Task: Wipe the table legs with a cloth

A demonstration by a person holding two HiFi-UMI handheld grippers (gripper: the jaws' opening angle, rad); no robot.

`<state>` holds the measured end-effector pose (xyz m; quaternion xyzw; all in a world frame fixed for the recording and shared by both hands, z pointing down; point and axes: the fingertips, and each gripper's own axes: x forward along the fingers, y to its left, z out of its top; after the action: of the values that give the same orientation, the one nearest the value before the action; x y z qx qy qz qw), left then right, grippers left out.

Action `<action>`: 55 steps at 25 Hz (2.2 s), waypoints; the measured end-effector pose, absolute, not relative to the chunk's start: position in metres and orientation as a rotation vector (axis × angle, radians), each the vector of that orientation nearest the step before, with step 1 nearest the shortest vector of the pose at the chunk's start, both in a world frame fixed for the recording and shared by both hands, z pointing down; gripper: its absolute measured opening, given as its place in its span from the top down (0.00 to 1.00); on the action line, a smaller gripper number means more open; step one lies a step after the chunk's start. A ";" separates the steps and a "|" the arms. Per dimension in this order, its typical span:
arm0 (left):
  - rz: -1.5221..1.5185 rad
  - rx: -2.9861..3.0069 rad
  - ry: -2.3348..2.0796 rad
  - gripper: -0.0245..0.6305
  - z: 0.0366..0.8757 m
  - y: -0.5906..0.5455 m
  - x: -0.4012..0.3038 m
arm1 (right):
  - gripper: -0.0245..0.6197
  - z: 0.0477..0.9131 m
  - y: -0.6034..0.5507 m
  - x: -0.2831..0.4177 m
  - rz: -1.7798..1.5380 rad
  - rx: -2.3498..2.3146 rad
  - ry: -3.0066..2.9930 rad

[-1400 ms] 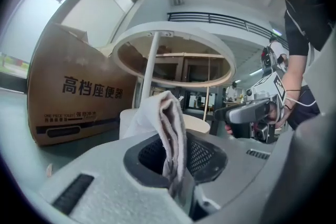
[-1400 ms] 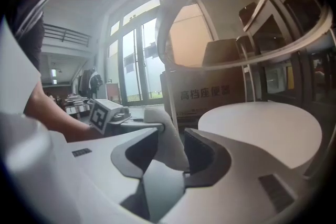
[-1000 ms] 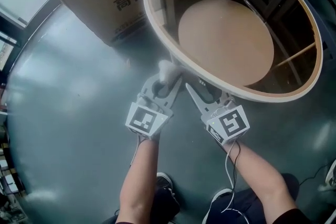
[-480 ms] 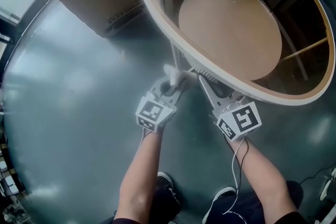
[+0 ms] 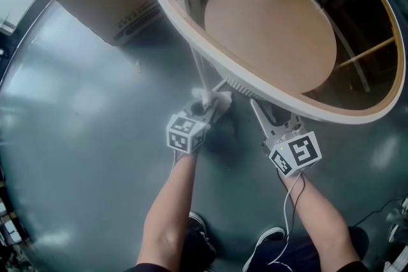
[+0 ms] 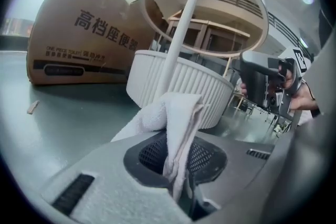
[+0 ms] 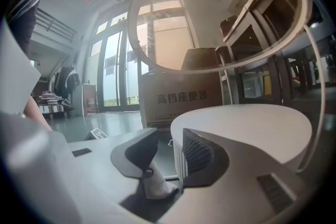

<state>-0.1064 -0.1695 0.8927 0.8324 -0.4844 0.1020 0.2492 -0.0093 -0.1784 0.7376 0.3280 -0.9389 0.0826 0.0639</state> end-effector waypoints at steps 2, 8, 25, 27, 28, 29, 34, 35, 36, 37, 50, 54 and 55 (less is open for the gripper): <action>0.286 2.261 -1.320 0.89 0.888 -0.168 -0.106 | 0.76 0.736 -0.178 -0.003 0.242 0.998 -2.830; 0.128 2.606 -1.438 0.89 0.748 -0.165 -0.110 | 0.76 0.722 -0.179 0.005 0.207 0.984 -2.856; 0.221 2.660 -1.369 0.89 0.768 -0.168 -0.107 | 0.76 0.721 -0.184 0.011 0.215 1.030 -2.861; 0.262 2.578 -1.348 0.89 0.808 -0.168 -0.104 | 0.76 0.725 -0.183 0.022 0.211 1.044 -2.849; 0.281 2.537 -1.338 0.89 0.825 -0.168 -0.103 | 0.76 0.726 -0.184 0.029 0.210 1.052 -2.844; 0.301 2.496 -1.328 0.89 0.840 -0.169 -0.101 | 0.76 0.727 -0.185 0.035 0.210 1.063 -2.838; 0.341 2.303 -1.305 0.89 0.889 -0.179 -0.082 | 0.76 0.732 -0.194 0.076 0.192 1.131 -2.793; 0.338 2.288 -1.299 0.89 0.891 -0.181 -0.076 | 0.76 0.734 -0.196 0.085 0.192 1.151 -2.782; 0.342 2.283 -1.286 0.89 0.892 -0.183 -0.071 | 0.76 0.734 -0.197 0.092 0.191 1.172 -2.772; 0.349 2.291 -1.269 0.89 0.891 -0.184 -0.064 | 0.76 0.734 -0.199 0.099 0.189 1.192 -2.765; 0.313 2.541 -1.157 0.89 0.822 -0.190 0.021 | 0.76 0.713 -0.214 0.137 0.177 1.298 -2.766; 0.302 2.571 -1.146 0.89 0.818 -0.185 0.036 | 0.76 0.715 -0.223 0.148 0.200 1.332 -2.761; 0.297 2.600 -1.142 0.89 0.812 -0.182 0.040 | 0.76 0.717 -0.224 0.150 0.206 1.334 -2.762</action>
<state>0.0404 -0.1824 0.8122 0.9014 -0.3958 0.1029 0.1425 0.1500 -0.2237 0.7171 0.4338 -0.8979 0.0670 0.0337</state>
